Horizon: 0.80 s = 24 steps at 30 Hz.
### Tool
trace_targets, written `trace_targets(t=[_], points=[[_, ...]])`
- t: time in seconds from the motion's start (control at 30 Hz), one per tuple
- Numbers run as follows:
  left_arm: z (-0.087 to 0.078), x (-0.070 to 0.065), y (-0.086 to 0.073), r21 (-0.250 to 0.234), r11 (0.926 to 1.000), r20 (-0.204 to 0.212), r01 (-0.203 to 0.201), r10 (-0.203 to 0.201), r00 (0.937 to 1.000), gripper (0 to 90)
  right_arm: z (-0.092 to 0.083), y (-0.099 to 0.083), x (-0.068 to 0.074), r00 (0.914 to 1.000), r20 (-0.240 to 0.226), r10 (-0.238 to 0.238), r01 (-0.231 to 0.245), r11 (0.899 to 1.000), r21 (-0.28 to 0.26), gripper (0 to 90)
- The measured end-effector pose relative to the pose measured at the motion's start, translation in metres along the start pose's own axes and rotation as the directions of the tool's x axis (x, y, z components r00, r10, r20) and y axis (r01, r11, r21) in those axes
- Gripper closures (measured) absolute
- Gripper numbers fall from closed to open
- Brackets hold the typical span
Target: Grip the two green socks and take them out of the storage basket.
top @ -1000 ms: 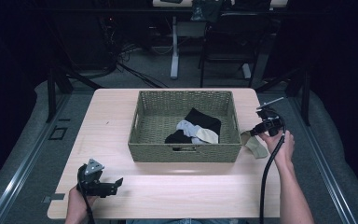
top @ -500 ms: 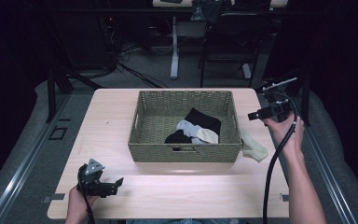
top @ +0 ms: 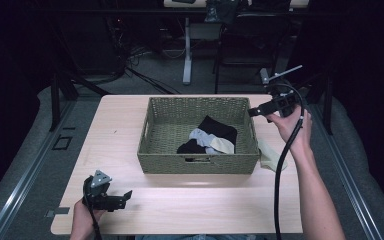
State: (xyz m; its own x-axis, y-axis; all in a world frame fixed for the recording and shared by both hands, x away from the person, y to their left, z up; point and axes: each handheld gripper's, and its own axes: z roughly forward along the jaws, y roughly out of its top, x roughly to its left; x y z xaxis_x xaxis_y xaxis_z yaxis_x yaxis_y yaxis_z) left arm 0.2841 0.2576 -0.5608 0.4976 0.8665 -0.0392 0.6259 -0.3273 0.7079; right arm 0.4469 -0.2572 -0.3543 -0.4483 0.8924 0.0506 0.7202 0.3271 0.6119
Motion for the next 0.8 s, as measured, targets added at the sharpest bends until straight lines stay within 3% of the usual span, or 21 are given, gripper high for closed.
trace_targets(t=[0.47,0.8], points=[[0.0,0.0,0.0,-0.002,1.0,0.002,0.001,-0.001,1.0,1.1,0.037,0.018,0.039,0.997,-0.05,-0.059,0.061,0.997,0.038,8.4],[0.0,0.0,0.0,-0.003,1.0,0.003,-0.001,0.001,1.0,1.1,0.069,0.015,0.052,0.9948,-0.078,-0.065,0.071,0.995,0.074,7.6]])
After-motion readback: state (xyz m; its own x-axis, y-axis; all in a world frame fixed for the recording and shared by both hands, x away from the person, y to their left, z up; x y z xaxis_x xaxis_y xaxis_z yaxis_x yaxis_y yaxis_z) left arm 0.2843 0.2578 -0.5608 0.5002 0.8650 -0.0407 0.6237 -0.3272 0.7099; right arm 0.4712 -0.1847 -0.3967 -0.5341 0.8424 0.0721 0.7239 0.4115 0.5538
